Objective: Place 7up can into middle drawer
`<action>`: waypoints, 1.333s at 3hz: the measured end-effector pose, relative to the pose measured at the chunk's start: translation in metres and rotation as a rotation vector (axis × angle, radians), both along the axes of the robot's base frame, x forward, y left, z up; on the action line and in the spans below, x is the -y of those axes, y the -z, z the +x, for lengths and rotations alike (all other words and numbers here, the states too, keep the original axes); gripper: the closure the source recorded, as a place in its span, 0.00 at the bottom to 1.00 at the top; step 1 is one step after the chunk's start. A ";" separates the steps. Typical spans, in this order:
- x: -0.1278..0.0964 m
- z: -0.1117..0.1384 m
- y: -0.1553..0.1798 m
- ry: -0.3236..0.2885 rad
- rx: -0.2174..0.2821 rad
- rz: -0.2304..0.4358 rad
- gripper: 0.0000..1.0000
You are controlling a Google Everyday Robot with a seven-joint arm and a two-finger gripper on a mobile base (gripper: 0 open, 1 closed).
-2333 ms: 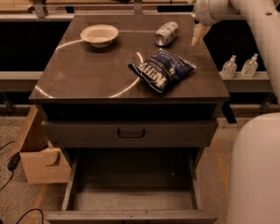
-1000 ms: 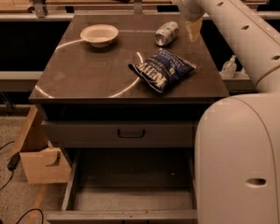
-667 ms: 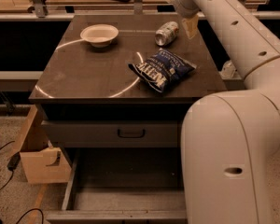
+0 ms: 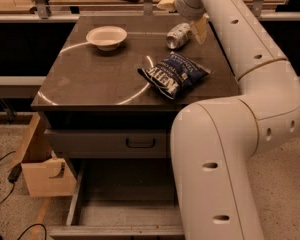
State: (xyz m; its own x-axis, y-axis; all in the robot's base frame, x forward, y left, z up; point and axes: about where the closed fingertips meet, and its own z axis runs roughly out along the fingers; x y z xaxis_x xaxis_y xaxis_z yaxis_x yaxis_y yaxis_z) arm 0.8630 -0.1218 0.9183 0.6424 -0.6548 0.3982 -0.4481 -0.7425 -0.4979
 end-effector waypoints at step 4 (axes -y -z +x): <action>-0.021 0.009 0.029 -0.035 -0.071 -0.205 0.00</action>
Offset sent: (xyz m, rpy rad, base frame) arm 0.0534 0.0000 0.0197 -0.1698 0.0768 0.0018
